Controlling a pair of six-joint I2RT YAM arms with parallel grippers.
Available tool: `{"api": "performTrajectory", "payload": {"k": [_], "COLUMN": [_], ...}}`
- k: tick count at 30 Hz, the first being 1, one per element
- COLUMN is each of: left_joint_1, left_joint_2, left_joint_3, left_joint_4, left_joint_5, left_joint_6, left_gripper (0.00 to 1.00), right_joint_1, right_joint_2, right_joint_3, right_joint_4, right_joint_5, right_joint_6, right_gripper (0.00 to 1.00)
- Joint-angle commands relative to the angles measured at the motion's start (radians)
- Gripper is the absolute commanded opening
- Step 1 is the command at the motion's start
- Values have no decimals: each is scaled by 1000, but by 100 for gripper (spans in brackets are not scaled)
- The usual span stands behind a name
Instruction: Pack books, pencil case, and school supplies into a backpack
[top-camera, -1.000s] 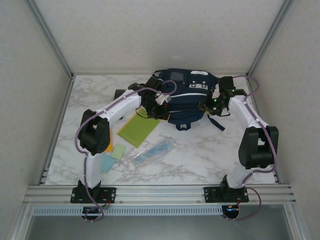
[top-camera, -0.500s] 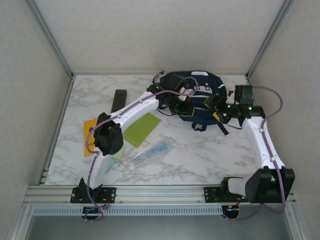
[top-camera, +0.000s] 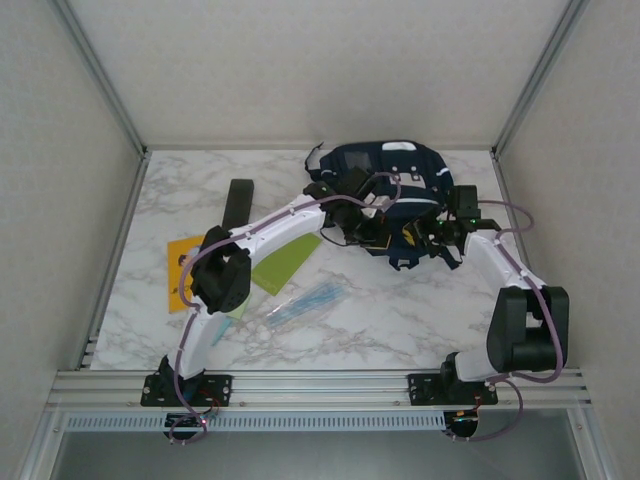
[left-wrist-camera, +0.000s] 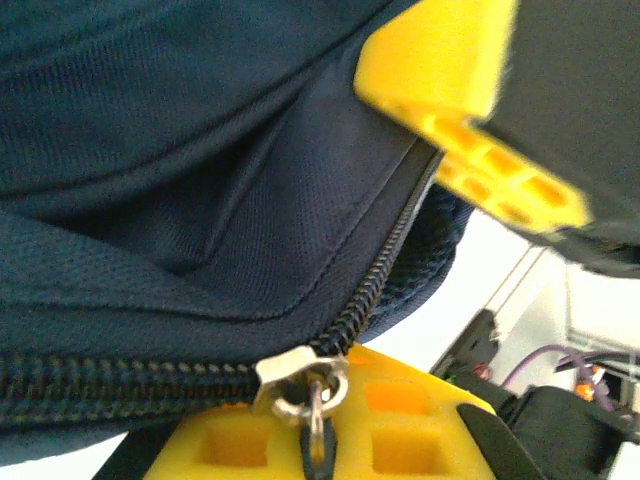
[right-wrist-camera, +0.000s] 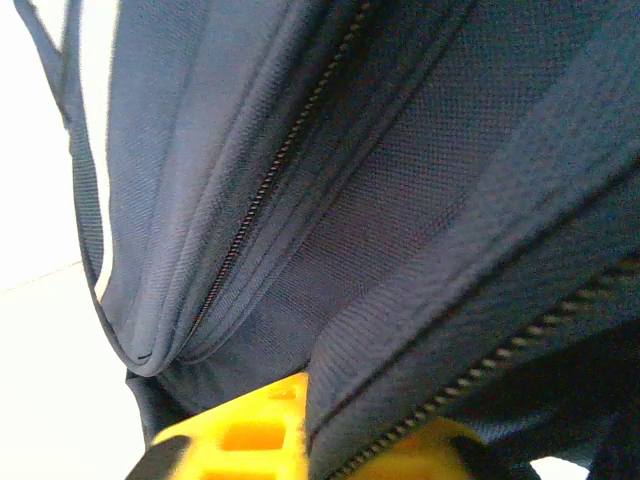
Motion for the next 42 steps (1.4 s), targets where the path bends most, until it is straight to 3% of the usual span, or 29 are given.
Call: {"api": "performTrajectory", "payload": {"k": [1, 6, 10, 14, 19, 24, 26, 30, 31, 34, 37, 42], "left_joint_1": [26, 143, 220, 268, 301, 339, 354, 383, 394, 417, 451, 482], "left_joint_2": [-97, -129, -119, -33, 115, 229, 277, 327, 323, 261, 199, 198], "left_joint_3": [-35, -152, -161, -56, 149, 313, 402, 514, 505, 382, 253, 238], "left_joint_4": [-59, -174, -250, -236, -151, -107, -153, -282, -313, -354, -322, -243], "left_joint_5": [-23, -61, -161, -278, -570, -760, -728, -526, -421, -247, -187, -299], "left_joint_6": [74, 99, 169, 182, 198, 181, 188, 277, 315, 405, 434, 318], "left_gripper": [0, 0, 0, 0, 0, 0, 0, 0, 0, 0, 0, 0], "right_joint_1": [1, 2, 9, 42, 64, 68, 71, 74, 75, 75, 76, 108], "right_joint_2": [-24, -83, -80, -74, -79, -78, -75, -69, -71, -70, -61, -42], "right_joint_3": [1, -2, -2, 2, 2, 2, 4, 22, 27, 39, 41, 42], "right_joint_4": [56, -12, -28, -33, -45, -47, -43, -52, -59, -71, -66, -12], "right_joint_5": [64, 148, 143, 143, 146, 145, 142, 160, 174, 200, 199, 163], "right_joint_6": [-55, -147, -190, -209, -228, -235, -234, -239, -245, -263, -273, -263], "right_gripper": [0, 0, 0, 0, 0, 0, 0, 0, 0, 0, 0, 0]}}
